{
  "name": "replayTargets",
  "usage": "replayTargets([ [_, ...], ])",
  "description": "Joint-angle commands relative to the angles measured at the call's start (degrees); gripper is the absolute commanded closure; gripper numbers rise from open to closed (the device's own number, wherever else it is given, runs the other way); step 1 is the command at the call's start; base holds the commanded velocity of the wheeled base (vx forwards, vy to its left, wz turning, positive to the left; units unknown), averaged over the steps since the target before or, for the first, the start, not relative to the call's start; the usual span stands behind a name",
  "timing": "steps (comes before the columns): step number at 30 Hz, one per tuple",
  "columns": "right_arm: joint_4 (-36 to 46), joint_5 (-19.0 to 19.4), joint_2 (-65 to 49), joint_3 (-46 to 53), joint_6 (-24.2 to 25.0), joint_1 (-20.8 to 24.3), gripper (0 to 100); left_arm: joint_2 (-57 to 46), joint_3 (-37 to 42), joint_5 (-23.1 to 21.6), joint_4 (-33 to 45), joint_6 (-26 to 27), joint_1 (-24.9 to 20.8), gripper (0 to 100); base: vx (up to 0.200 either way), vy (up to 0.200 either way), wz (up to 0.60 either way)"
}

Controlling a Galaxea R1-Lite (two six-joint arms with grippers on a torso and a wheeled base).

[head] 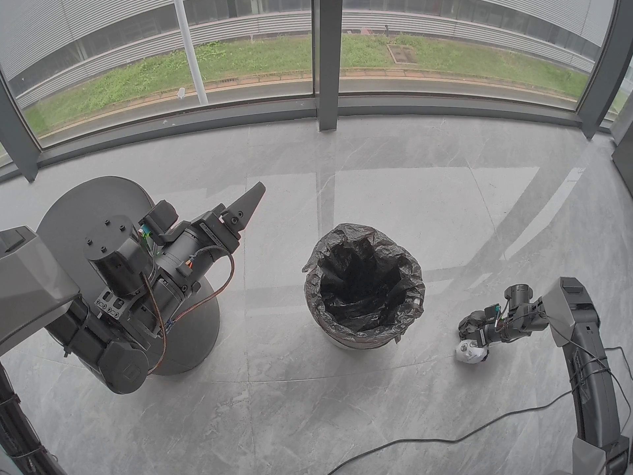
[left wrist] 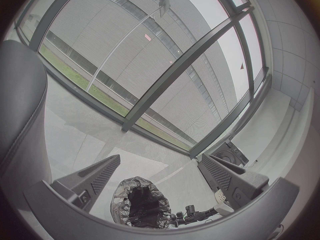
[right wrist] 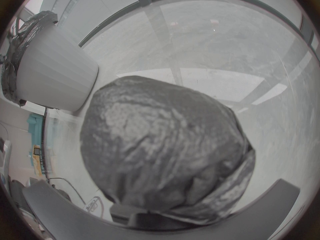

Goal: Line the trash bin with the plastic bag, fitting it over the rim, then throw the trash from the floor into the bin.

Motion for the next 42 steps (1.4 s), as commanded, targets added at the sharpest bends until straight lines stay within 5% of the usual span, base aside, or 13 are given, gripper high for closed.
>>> replayTargets([
  [1, 1.7, 1.7, -14.63, -0.1, 4.04, -0.2, 100, -4.62, 0.45, -0.19, -0.01, 2.55, 0.51, 0, 0.0, 0.0, 0.0],
  [8, 7.68, 1.79, -35.54, -0.1, 6.59, 3.84, 100, -11.39, 4.84, -1.25, -0.01, 2.72, 1.39, 0, 0.0, 0.0, 0.0],
  [12, 15.94, 1.08, -47.14, -0.1, 7.2, 9.9, 100, -15.16, 8.01, -3.71, 0.07, 4.83, 1.56, 0, 0.0, 0.0, 0.0],
  [19, 28.07, -2.61, -53.74, -0.1, 15.64, 29.24, 100, -16.48, 8.89, -6.26, 0.07, 7.64, 2.88, 0, 0.0, 0.0, 0.0],
  [20, 30.0, -5.42, -53.03, -0.1, 20.38, 34.16, 100, -16.48, 9.06, -6.17, 0.07, 7.73, 2.88, 0, 0.0, 0.0, 0.0],
  [23, 31.32, -9.02, -49.34, -0.1, 22.93, 38.03, 100, -16.57, 9.76, -6.17, 0.07, 7.82, 2.88, 0, 0.0, 0.0, 0.0],
  [31, 35.63, -9.38, -42.57, -0.1, 11.51, 35.48, 100, -17.1, 11.35, -6.26, 0.07, 7.64, 2.97, 0, 0.0, 0.0, 0.0],
  [38, 34.66, -9.73, -37.92, -0.1, 10.1, 35.04, 100, -15.69, 11.26, -6.26, 0.07, 7.29, 4.11, 0, 0.0, 0.0, 0.0],
  [42, 25.34, -9.64, -34.14, -0.1, 9.49, 35.13, 100, -15.69, 11.87, -6.35, 0.07, 7.2, 5.08, 0, 0.0, 0.0, 0.0],
])
